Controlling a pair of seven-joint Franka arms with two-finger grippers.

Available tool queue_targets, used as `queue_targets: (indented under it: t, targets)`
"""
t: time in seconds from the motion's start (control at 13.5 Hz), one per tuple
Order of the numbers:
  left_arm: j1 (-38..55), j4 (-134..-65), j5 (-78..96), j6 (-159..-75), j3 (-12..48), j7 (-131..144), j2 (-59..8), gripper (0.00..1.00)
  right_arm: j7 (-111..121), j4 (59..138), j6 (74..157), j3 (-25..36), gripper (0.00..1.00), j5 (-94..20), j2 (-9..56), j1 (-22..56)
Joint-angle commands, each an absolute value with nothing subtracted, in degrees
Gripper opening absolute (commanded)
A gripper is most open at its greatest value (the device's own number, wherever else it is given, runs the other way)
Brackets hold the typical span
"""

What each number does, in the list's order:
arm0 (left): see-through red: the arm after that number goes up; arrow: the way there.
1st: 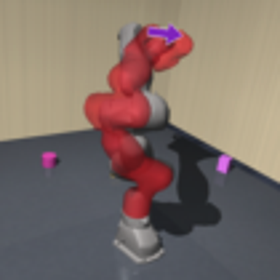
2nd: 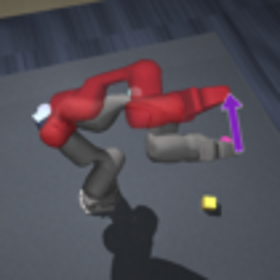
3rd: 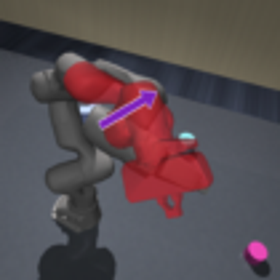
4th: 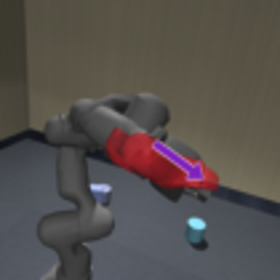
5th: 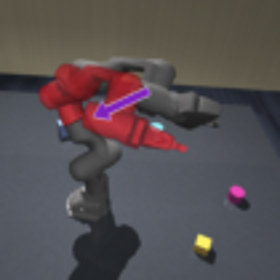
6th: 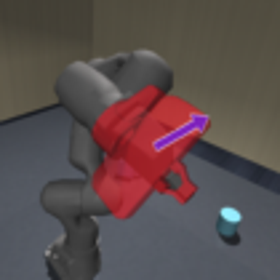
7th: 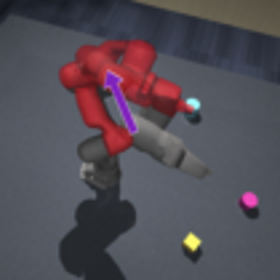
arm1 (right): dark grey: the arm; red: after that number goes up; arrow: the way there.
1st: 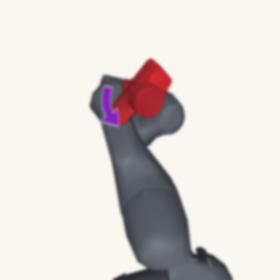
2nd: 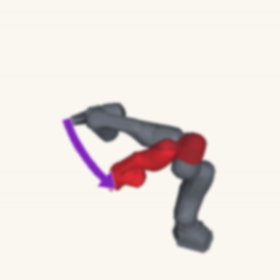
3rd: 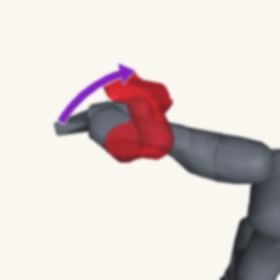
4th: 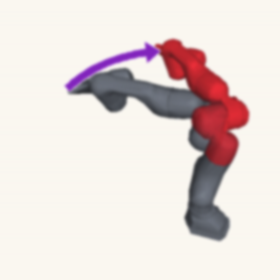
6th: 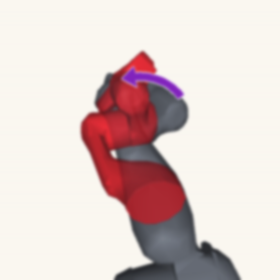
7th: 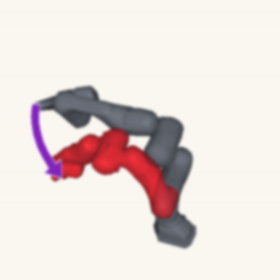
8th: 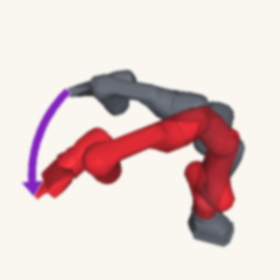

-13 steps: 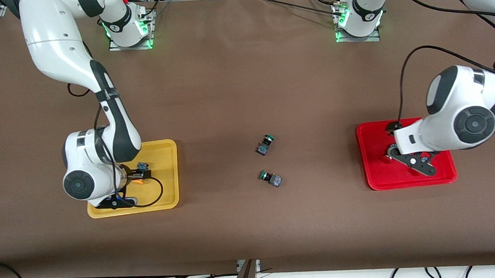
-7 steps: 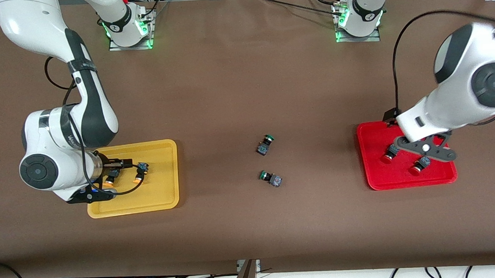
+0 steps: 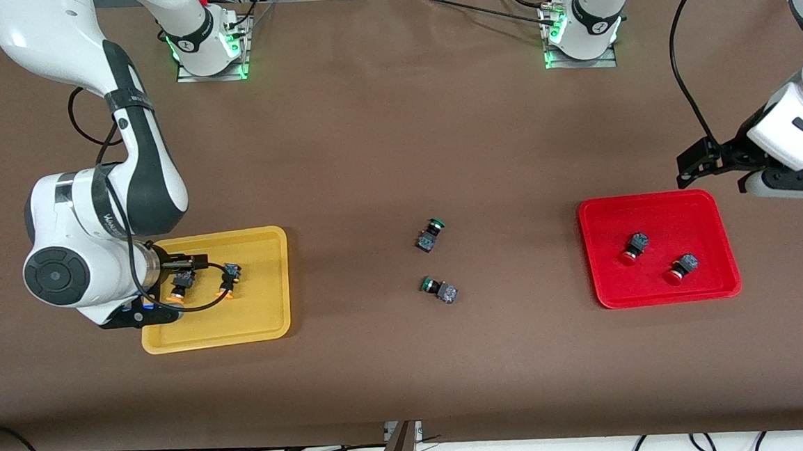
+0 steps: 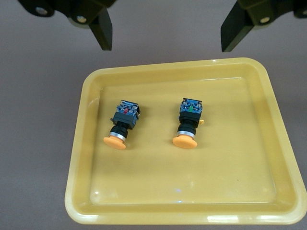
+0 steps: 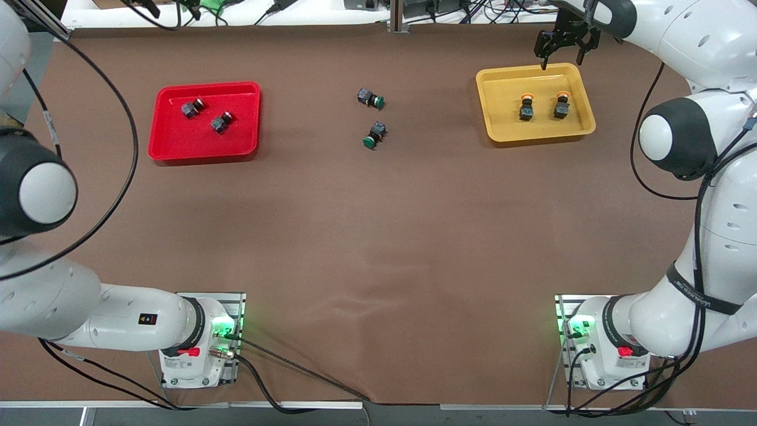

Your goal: Place red and yellow buttons in trays

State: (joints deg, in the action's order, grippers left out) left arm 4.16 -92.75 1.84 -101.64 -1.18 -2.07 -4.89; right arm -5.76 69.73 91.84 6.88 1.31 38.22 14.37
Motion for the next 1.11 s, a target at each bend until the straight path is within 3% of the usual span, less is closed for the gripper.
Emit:
queue_targets:
  t: [0.0, 0.15, 0.59, 1.04]
  targets:
    - [5.1, -101.5, -0.6, -100.8, 0.3, -2.2, 3.5, 1.00, -1.6, 68.4, 90.1, 7.1, 1.00, 2.2, 38.5, 14.0]
    - [5.0, -100.2, -1.9, -96.1, 0.1, -2.2, 2.9, 1.00, 0.7, 68.4, 89.9, 8.3, 1.00, 2.0, 37.1, 13.9]
    - [4.7, -93.3, -1.7, -95.9, 0.2, -2.7, -1.8, 1.00, 1.1, 68.6, 90.2, 8.0, 1.00, 1.7, 37.3, 13.1]
    - [4.7, -93.3, -1.7, -93.7, 0.1, -2.7, -1.8, 1.00, 1.1, 68.5, 90.3, 8.0, 1.00, 1.6, 37.3, 13.0]
